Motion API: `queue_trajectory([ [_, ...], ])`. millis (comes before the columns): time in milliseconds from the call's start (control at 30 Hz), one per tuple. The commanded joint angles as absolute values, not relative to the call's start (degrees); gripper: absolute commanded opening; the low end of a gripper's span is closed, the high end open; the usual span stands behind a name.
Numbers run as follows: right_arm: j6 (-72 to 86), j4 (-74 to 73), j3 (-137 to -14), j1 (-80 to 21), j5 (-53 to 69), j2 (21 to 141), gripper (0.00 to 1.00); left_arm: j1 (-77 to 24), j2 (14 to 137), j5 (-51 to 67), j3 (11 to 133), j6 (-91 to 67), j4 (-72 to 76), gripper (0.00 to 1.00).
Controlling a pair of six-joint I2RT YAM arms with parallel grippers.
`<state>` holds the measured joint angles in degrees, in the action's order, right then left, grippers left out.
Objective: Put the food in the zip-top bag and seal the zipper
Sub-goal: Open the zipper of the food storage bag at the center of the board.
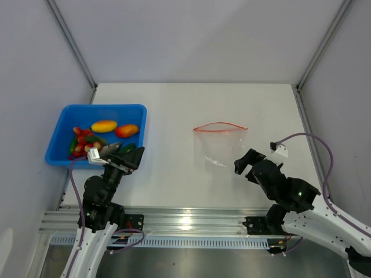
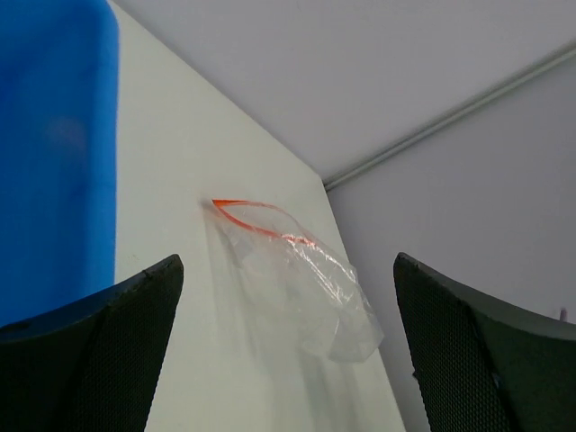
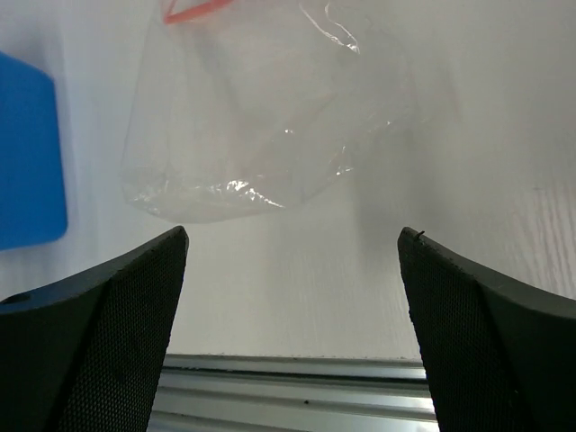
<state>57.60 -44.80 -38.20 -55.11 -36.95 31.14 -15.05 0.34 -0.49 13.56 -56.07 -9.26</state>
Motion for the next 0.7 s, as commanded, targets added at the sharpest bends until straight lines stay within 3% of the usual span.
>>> queue_trajectory([
  [0,54.5,-46.8,-43.1,-53.0,-39.9,36.9,0.99,-15.4,-10.5,8.4,16.3,-48.9,-6.8,0.99],
  [100,52.6,-46.8,-46.5,-49.1,-39.8,41.4,0.99,-15.4,-10.4,11.6,17.6,-45.5,-5.5,0.99],
  [333,35.0,-34.9,-56.5,-27.8,-8.3,54.3,0.99,-16.5,-7.7,13.6,22.2,-35.2,-6.2,0.99],
  [400,32.4,-33.6,-61.3,-28.7,-1.0,60.8,0.99,-16.9,-4.2,12.6,23.8,-32.8,-9.3,0.99],
  [667,33.0,-26.5,-71.9,-46.2,5.7,78.4,0.99,-16.9,14.5,17.8,35.8,-29.4,-18.7,0.99],
])
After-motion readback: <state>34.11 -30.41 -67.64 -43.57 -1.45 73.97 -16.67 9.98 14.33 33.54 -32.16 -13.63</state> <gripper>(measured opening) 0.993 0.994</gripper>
